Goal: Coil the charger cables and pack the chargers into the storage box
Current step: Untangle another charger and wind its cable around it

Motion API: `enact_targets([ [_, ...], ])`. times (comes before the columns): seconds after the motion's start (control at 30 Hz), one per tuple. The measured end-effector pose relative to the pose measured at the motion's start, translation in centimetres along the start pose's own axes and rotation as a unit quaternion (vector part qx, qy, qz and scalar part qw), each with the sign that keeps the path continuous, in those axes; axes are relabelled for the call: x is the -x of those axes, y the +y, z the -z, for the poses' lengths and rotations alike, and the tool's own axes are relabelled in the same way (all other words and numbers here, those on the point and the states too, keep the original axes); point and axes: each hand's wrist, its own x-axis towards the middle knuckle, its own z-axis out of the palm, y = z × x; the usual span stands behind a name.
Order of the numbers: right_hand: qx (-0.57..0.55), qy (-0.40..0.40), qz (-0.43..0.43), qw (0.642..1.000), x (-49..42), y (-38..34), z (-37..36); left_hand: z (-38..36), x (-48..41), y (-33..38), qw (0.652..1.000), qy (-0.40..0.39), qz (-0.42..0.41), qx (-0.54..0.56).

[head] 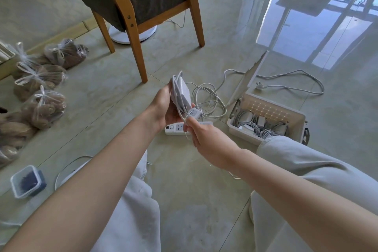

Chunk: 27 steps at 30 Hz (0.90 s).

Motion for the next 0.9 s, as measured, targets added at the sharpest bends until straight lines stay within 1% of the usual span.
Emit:
enact_targets([
  [0.03, -0.013, -0.009, 0.0, 1.0, -0.1, 0.1, 0.3, 0.0, 0.2, 0.1, 1.0, -0.012, 0.007, 0.019],
  [0.1, -0.016, -0.024, 0.003, 1.0, -0.4, 0.5, 0.9, 0.1, 0.5, 0.1, 1.0, -0.025, 0.012, 0.008],
  [0.2, 0.01, -0.04, -0.01, 0.999, -0.8, 1.1, 1.8, 0.5, 0.3, 0.0, 0.998, -0.043, 0.002, -0.035],
  [0.27, 0.03, -0.055, -0.014, 0.998, -0.9, 1.7, 2.2, 0.6, 0.3, 0.2, 0.998, -0.061, -0.007, -0.03],
  [0.37, 0.05, -0.068, -0.023, 0.996, -1.1, 2.5, 2.4, 1.0, 1.0, 0.8, 0.993, -0.119, -0.004, -0.012],
  [0.47, 0.078, -0.06, -0.032, 0.995, -1.6, 3.4, 3.0, 1.5, 1.7, 1.1, 0.981, -0.179, 0.007, -0.079],
  [0.57, 0.113, -0.066, -0.041, 0.991, -1.9, 4.0, 3.5, 2.3, 2.0, 1.2, 0.962, -0.173, -0.004, -0.211],
  [0.6, 0.126, -0.069, -0.05, 0.988, -1.9, 4.3, 3.5, 2.5, 2.0, 1.2, 0.947, -0.172, -0.01, -0.272],
  [0.67, 0.149, -0.07, -0.07, 0.984, -2.0, 4.7, 3.5, 2.6, 2.0, 0.9, 0.9, -0.17, 0.0, -0.402],
  [0.7, 0.161, -0.07, -0.073, 0.982, -2.0, 4.9, 3.5, 2.7, 1.9, 0.6, 0.87, -0.156, 0.011, -0.467],
  [0.77, 0.186, -0.062, -0.062, 0.979, -2.1, 5.0, 3.3, 2.9, 1.3, -0.1, 0.798, -0.114, 0.023, -0.592],
  [0.8, 0.195, -0.051, -0.052, 0.978, -2.1, 4.9, 3.3, 3.0, 1.0, -0.5, 0.763, -0.099, 0.025, -0.639],
  [0.83, 0.203, -0.036, -0.04, 0.978, -2.0, 4.7, 3.2, 3.3, 0.6, -0.8, 0.737, -0.089, 0.025, -0.67],
  [0.87, 0.209, -0.021, -0.027, 0.977, -2.0, 4.5, 3.1, 3.5, 0.2, -1.1, 0.723, -0.083, 0.027, -0.686],
  [0.9, 0.214, -0.01, -0.018, 0.977, -2.0, 4.2, 3.1, 3.7, -0.2, -1.2, 0.718, -0.078, 0.03, -0.691],
])
